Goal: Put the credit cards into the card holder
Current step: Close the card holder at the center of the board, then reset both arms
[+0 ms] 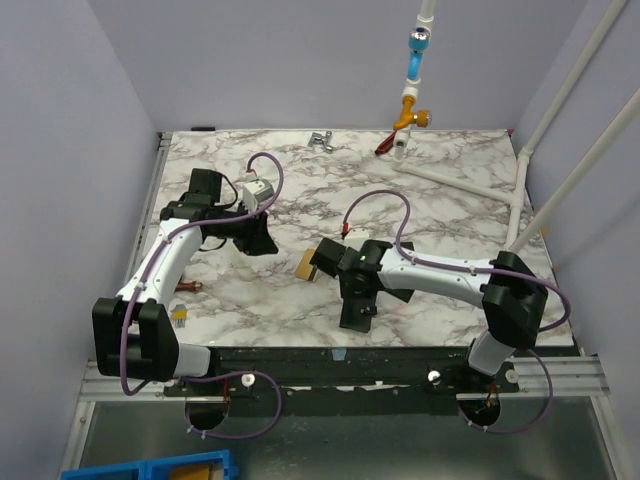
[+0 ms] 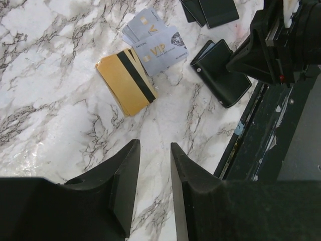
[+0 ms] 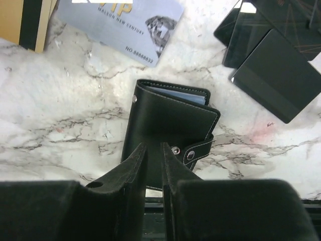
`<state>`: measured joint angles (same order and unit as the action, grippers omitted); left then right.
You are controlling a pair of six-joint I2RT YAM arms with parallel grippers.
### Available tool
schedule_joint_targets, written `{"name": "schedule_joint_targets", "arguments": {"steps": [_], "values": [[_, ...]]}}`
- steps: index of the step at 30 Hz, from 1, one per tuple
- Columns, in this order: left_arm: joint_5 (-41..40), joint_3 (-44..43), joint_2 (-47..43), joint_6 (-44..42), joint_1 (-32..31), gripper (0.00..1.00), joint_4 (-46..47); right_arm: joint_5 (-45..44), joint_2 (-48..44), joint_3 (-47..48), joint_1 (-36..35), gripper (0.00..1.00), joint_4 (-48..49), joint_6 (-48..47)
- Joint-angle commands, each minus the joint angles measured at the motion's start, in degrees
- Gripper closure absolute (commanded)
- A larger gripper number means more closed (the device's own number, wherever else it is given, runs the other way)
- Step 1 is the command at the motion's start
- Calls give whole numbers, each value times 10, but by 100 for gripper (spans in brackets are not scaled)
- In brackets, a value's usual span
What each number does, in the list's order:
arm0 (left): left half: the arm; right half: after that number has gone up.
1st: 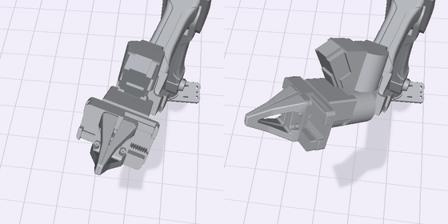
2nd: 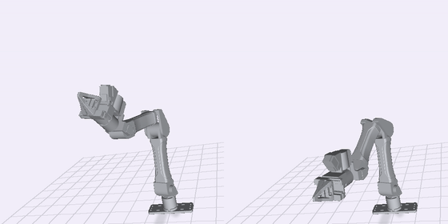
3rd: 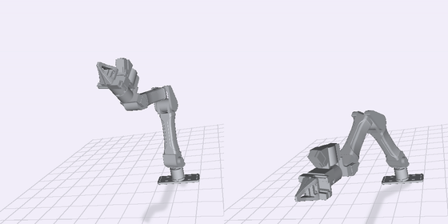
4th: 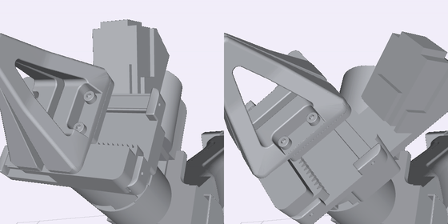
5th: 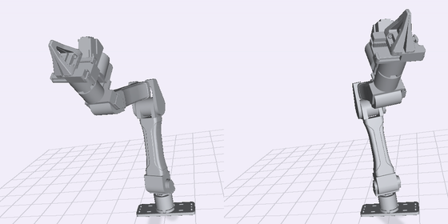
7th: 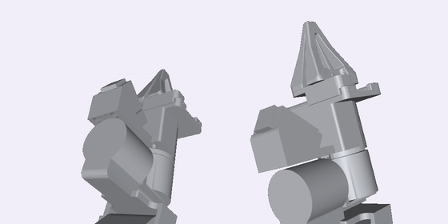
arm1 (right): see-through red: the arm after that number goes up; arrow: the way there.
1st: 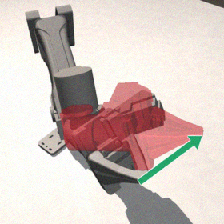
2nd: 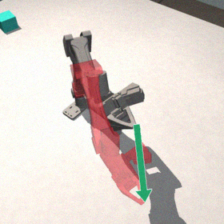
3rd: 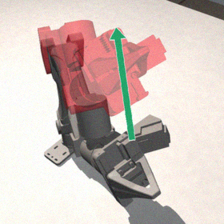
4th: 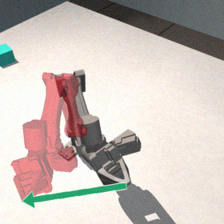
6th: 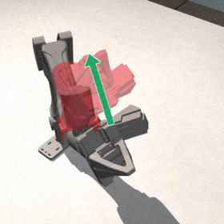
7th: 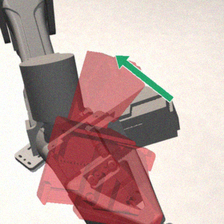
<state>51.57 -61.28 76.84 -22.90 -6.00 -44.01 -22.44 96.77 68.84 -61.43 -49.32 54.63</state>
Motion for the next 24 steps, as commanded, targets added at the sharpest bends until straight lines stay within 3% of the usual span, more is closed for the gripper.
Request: {"name": "schedule_joint_targets", "arguments": {"steps": [1, 6, 8, 10, 12, 16, 18, 21, 24], "values": [[33, -19, 23, -5, 3, 68, -17, -27, -12, 19, 16, 80, -42, -8], [41, -23, 24, 2, 4, 71, -21, -10, -58, 1, 49, 71, -41, -11], [39, -21, 24, 8, 3, 72, -18, 26, -90, -27, 102, 62, -16, -36], [27, -20, 20, 18, 4, 66, -7, 52, -124, -52, 165, 45, 17, -78], [3, -15, 7, 38, 5, 57, 21, 56, -152, -72, 237, 39, 54, -125], [-94, 9, -19, 101, 25, 43, 130, 24, -199, -144, 368, 21, 215, -211], [-125, 17, -23, 118, 45, 36, 168, -18, -219, -196, 399, 15, 316, -248], [-179, 50, -36, 128, 78, 36, 241, -88, -232, -257, 414, 10, 443, -324], [-191, 133, -70, 158, 115, 36, 378, -133, -224, -290, 448, 10, 532, -340]]}}
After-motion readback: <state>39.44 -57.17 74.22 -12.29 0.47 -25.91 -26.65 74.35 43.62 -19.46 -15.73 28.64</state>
